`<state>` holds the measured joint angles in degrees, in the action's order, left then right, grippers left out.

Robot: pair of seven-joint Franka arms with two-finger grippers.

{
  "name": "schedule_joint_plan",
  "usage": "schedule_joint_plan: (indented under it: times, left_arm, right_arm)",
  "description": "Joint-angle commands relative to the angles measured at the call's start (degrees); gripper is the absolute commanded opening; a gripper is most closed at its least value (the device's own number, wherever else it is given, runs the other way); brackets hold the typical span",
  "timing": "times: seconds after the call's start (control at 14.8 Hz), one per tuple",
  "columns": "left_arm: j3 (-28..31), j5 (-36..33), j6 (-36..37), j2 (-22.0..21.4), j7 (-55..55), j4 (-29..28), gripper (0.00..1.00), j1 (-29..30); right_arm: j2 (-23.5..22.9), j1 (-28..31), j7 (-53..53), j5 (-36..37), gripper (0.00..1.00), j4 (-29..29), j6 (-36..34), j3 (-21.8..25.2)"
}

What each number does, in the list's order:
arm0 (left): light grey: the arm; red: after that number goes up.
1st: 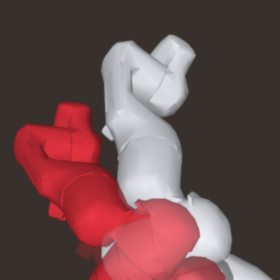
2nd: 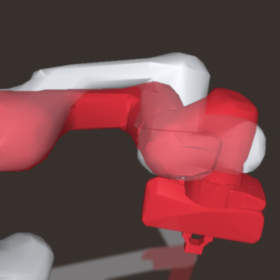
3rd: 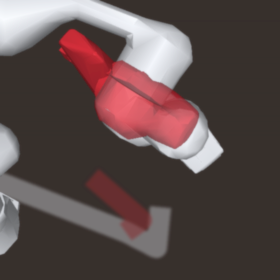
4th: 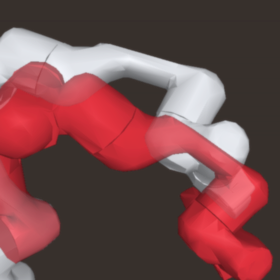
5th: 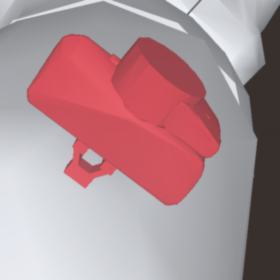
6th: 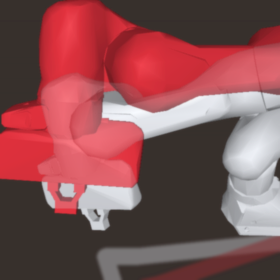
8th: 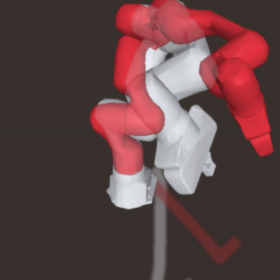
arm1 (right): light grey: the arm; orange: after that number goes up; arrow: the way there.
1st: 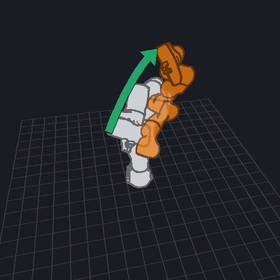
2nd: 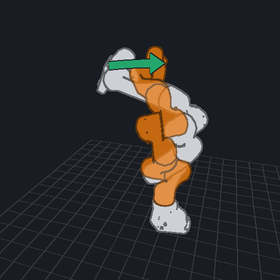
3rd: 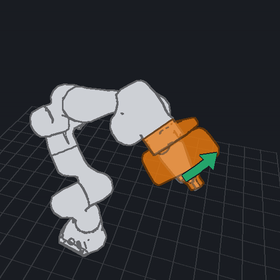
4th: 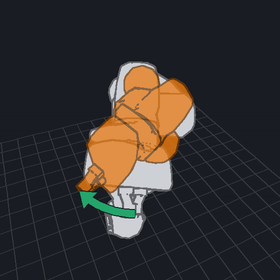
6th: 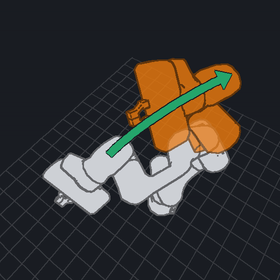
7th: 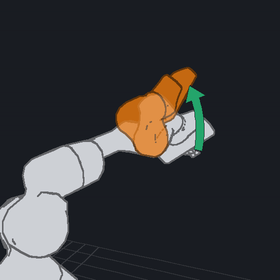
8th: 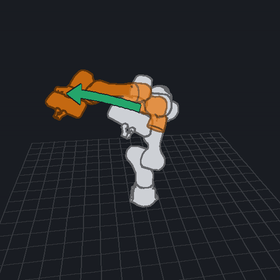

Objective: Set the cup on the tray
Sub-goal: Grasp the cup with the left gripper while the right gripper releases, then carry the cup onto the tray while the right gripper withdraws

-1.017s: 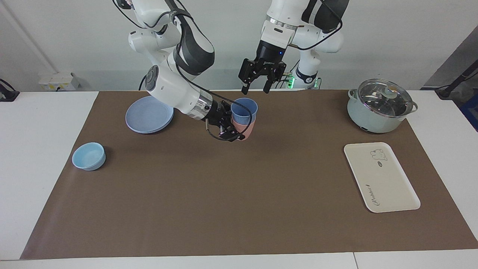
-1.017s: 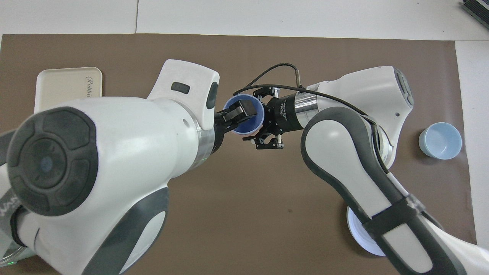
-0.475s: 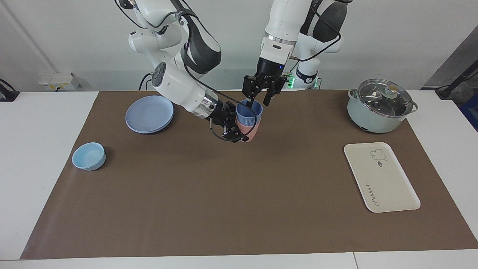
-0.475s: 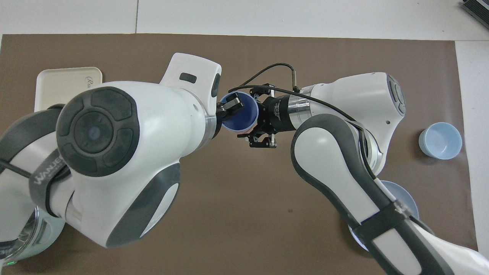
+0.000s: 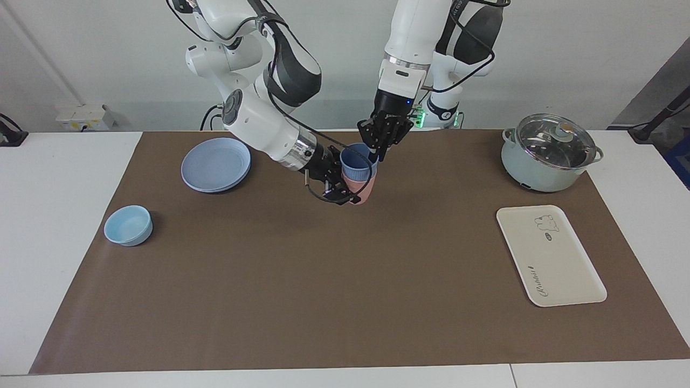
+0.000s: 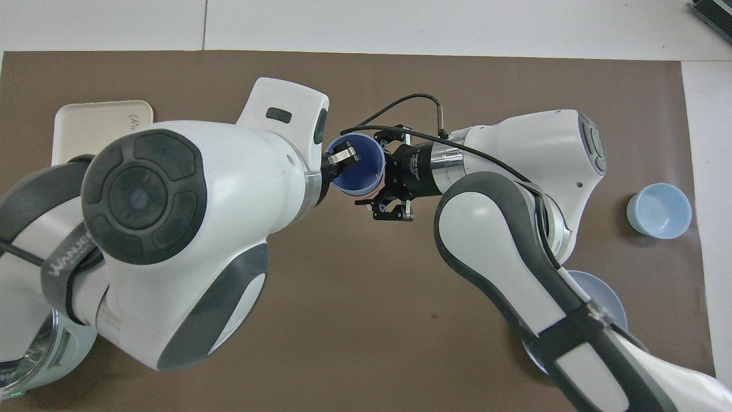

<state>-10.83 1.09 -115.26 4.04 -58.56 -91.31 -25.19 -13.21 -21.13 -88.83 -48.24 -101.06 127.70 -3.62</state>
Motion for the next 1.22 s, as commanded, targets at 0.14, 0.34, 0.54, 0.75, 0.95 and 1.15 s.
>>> schedule_joint_plan:
  times: [0.14, 0.34, 0.54, 0.75, 0.95, 1.15]
  left_arm:
    - [0.5, -1.7, 4.2, 0.7, -1.3, 3.2, 0.0, -0.9]
    - [0.3, -2.7, 11.0, 1.3, -1.5, 8.8, 0.0, -1.0]
    - [0.2, -2.2, 15.2, 0.5, -1.5, 10.6, 0.0, -1.1]
    - [0.5, -1.9, 18.0, 0.0, -3.3, 13.0, 0.0, -1.1]
    - [1.2, 0.2, 20.2, -1.8, -3.8, 16.2, 0.0, -0.1]
    - [1.4, 0.3, 20.7, -5.5, -3.1, 15.6, 0.0, 5.3]
  right_arm:
    - [1.2, -0.4, -0.6, -0.6, 0.0, -1.2, 0.6, -0.4]
    - [1.2, -0.3, -0.6, -0.6, 0.0, -1.2, 0.7, -0.4]
    - [1.1, 0.0, -0.4, -0.6, 0.0, -1.1, 0.7, -0.4]
    - [1.0, 0.6, 0.0, -0.6, 0.0, -1.1, 0.7, -0.3]
    - [0.9, 1.3, 0.4, -0.5, 0.0, -1.1, 0.8, 0.1]
    - [0.8, 4.7, 0.5, -0.5, 0.0, -1.4, 0.8, 0.1]
